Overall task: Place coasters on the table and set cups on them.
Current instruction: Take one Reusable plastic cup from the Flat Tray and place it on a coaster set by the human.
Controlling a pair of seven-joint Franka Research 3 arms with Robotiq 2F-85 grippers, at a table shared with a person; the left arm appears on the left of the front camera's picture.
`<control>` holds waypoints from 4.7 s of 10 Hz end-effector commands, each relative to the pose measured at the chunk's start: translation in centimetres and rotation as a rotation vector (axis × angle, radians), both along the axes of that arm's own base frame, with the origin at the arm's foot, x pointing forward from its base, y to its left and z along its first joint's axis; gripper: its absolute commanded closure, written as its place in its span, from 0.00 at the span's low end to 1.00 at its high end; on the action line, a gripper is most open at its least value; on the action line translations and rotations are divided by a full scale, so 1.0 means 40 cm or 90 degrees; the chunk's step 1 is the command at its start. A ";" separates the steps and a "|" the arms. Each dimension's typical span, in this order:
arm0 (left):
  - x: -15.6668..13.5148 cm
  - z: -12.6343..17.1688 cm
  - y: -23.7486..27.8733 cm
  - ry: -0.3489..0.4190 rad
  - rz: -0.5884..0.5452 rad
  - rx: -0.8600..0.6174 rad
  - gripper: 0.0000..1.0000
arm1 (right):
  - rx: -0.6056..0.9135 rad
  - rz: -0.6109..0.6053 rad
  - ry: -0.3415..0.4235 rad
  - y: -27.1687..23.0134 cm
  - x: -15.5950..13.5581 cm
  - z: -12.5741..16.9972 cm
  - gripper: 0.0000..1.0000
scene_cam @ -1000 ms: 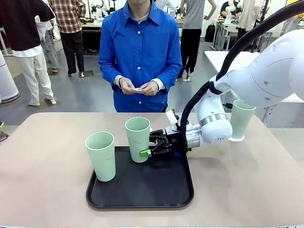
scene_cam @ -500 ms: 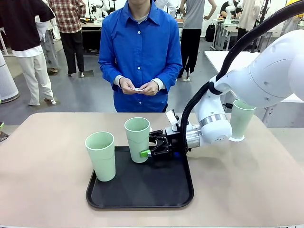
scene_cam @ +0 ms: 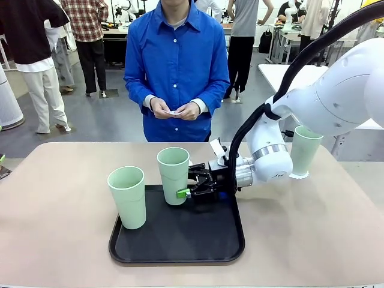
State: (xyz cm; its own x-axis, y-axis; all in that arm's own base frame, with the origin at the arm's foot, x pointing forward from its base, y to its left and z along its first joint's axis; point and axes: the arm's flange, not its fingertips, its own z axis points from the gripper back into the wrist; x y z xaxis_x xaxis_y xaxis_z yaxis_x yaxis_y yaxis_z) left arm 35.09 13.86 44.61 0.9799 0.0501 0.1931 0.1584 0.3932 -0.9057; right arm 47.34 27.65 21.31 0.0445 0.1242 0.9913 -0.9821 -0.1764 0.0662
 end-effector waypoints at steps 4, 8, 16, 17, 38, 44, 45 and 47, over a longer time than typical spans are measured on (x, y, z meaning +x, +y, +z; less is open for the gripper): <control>-0.004 0.003 0.000 -0.006 -0.001 -0.007 0.00 | 0.002 0.010 -0.045 0.043 -0.055 0.211 1.00; -0.004 0.003 0.000 -0.006 -0.001 -0.007 0.00 | -0.017 0.000 -0.070 0.062 -0.105 0.377 1.00; -0.004 0.003 0.000 -0.006 -0.001 -0.007 0.00 | -0.011 -0.007 -0.062 0.036 -0.100 0.411 0.21; -0.004 0.003 0.000 -0.006 -0.001 -0.007 0.00 | 0.002 -0.012 -0.054 0.034 -0.065 0.419 0.21; -0.004 0.003 0.000 -0.006 -0.001 -0.007 0.00 | 0.070 -0.001 0.052 -0.029 0.404 0.205 0.21; -0.004 0.003 0.000 -0.006 -0.001 -0.007 0.00 | -0.011 -0.049 0.036 -0.005 0.473 0.095 0.21; -0.004 0.003 0.000 -0.006 -0.001 -0.007 0.00 | -0.015 -0.046 0.039 -0.004 0.476 0.084 0.21; -0.004 0.003 0.000 -0.006 -0.001 -0.007 0.00 | -0.024 -0.033 0.045 0.001 0.482 0.064 0.21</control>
